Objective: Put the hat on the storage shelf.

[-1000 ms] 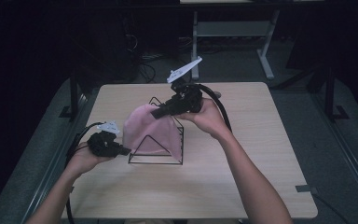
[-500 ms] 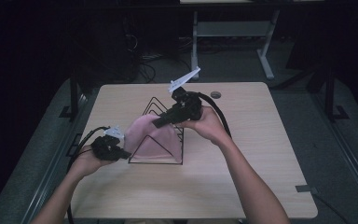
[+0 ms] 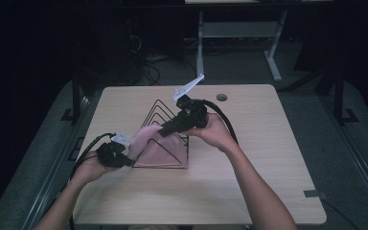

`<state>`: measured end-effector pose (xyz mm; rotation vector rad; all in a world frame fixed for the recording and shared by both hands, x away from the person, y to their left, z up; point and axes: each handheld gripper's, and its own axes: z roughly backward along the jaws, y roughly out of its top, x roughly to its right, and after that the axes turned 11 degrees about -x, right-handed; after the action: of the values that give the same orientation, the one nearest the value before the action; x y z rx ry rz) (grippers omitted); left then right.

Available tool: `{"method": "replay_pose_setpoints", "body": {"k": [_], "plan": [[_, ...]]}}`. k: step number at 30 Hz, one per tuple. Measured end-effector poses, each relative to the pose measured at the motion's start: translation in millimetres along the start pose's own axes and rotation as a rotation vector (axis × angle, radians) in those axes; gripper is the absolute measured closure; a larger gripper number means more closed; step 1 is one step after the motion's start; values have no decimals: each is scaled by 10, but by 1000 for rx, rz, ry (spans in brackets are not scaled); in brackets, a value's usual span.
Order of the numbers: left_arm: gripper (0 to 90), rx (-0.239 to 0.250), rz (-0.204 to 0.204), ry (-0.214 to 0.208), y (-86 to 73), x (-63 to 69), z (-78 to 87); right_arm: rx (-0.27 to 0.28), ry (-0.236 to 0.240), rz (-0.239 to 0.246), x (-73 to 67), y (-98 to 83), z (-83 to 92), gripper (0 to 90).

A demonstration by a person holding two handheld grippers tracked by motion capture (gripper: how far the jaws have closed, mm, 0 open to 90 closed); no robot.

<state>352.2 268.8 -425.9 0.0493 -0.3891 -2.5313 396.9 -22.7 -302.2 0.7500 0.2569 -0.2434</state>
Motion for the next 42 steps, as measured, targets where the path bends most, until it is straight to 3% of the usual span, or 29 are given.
{"method": "replay_pose_setpoints", "body": {"k": [2,16,21,29,34,42], "plan": [[835,-18,-15,8,3,-10,-8,-6,-10,7,0,-4,-8,765],[827,-26,4,7,-18,-41,-98,-17,10,3,7,-95,-95,784],[732,-9,28,-3,-69,-67,-47,-11,3,-6,-3,-128,-68,677],[654,-5,14,13,-106,-46,96,48,-41,-33,-46,-255,94,555],[641,10,10,20,-127,-27,167,50,-62,-35,-52,-325,162,513],[609,29,22,13,-161,-32,230,63,-105,-86,-41,-554,321,473]]}}
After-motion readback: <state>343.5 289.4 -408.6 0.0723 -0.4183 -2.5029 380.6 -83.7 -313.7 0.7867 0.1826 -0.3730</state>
